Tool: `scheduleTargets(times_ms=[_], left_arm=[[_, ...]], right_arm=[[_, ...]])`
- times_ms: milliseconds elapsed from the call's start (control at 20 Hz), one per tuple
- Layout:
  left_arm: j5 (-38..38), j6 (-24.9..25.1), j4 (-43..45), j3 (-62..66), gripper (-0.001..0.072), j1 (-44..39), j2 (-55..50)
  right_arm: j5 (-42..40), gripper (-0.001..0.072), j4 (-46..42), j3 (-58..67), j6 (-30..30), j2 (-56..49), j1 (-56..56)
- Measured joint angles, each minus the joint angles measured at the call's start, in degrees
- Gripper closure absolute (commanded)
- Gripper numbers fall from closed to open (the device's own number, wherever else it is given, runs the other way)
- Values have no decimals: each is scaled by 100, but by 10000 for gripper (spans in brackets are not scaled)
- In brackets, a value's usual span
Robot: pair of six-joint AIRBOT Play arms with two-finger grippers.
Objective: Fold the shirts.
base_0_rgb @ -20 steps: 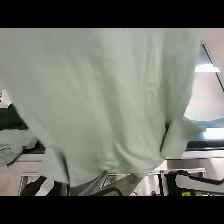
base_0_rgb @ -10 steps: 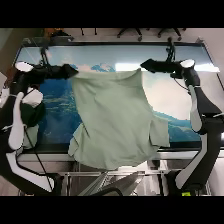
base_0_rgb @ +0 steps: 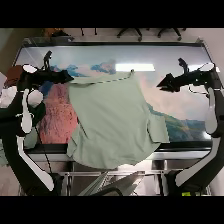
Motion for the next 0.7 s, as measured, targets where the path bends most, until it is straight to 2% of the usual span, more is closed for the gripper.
scheduleTargets(times_ms=[150, 200, 250, 300, 550, 700], left_arm=[[-138, -48, 81, 109, 692, 238, -61], [-155, -66, 83, 127, 691, 302, -66], [-175, -68, 111, 138, 691, 356, -79], [-212, -92, 122, 146, 691, 398, -87], [-409, -90, 127, 168, 691, 481, -90], [-516, -92, 144, 168, 691, 492, -90]], right_arm=[[269, 343, -752, -1521, 437, 1097, -55], [267, 306, -903, -2129, 560, 1547, -63], [223, 172, -1049, -2813, 706, 2048, -68], [129, 124, -1147, -3501, 850, 2562, -70], [-691, 133, -1211, -6411, 1344, 4631, -72], [-1272, 133, -962, -7534, 1333, 5191, -72]])
